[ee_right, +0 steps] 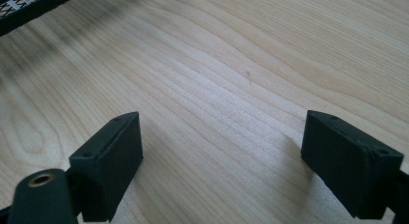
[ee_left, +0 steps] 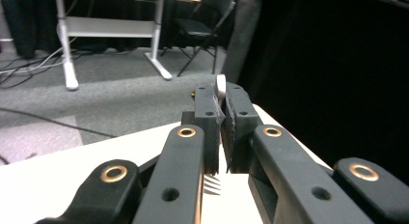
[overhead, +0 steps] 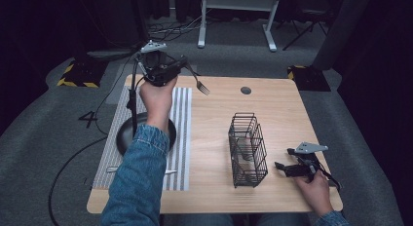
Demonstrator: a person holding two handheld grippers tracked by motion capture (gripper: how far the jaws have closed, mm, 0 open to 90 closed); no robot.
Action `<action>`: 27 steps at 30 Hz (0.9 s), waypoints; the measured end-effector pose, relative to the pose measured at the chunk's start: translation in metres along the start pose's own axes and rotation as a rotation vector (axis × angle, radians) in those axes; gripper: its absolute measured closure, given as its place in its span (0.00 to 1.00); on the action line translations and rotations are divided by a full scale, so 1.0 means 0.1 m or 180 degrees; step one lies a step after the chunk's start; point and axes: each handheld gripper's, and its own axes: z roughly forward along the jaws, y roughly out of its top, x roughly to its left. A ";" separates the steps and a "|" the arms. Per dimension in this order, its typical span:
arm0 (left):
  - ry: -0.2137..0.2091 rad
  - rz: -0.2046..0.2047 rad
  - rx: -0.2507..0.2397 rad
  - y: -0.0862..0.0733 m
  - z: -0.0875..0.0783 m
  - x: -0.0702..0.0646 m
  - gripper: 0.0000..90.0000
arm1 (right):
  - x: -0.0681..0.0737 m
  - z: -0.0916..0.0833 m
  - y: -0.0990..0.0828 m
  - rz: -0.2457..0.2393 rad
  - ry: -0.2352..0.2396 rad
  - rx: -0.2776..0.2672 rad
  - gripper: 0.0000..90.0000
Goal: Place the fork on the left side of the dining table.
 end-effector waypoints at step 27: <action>0.0651 -0.0362 0.0102 -0.33 0.21 0.72 0.96 | 0.00 0.00 0.00 -0.0004 0.0000 -0.0003 0.16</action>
